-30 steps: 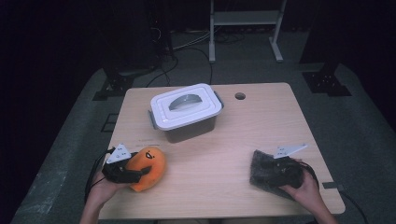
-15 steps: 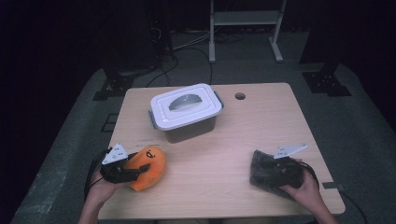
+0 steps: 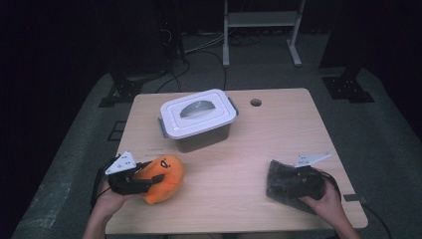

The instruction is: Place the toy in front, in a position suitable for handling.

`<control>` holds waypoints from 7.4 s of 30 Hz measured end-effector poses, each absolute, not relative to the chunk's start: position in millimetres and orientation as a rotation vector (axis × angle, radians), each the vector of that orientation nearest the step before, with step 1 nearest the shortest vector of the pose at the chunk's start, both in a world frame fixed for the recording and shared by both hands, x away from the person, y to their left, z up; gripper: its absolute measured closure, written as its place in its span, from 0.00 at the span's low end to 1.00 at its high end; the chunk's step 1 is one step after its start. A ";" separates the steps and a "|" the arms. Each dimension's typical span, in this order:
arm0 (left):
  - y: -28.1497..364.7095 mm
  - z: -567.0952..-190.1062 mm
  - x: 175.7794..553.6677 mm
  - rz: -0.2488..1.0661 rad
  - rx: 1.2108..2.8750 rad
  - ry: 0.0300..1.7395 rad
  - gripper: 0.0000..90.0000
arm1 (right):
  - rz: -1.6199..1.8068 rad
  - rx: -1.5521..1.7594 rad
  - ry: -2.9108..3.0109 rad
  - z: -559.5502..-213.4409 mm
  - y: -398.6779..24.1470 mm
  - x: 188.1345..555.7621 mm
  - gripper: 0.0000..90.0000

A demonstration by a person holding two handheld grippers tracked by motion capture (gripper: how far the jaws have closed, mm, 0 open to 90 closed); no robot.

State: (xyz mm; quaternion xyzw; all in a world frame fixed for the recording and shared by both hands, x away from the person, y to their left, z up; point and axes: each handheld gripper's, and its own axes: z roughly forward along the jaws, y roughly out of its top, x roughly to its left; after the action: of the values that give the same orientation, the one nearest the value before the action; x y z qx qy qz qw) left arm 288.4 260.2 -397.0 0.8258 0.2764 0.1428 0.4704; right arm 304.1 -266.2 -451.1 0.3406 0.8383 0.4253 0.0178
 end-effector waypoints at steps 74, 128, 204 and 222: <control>123.3 -435.1 320.5 0.083 2.155 0.305 0.24 | 0.855 1.190 2.691 -451.5 -265.9 312.8 0.83; 96.2 -433.4 332.5 0.193 2.103 0.339 0.20 | 1.256 0.861 2.617 -412.5 -229.0 297.8 0.82; 76.4 -427.6 315.6 0.144 2.168 0.179 0.16 | 1.348 0.783 2.654 -388.5 -217.4 298.6 0.82; 68.1 -425.3 305.4 0.168 2.188 0.098 0.16 | 1.405 0.828 2.660 -389.6 -227.3 305.2 0.81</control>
State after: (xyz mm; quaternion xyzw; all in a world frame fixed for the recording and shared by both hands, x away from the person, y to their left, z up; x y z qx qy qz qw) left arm 305.4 68.1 -425.3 0.8869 0.0396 0.0682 0.4552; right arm 305.2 -227.3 -389.6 0.2653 0.8525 0.4503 0.0108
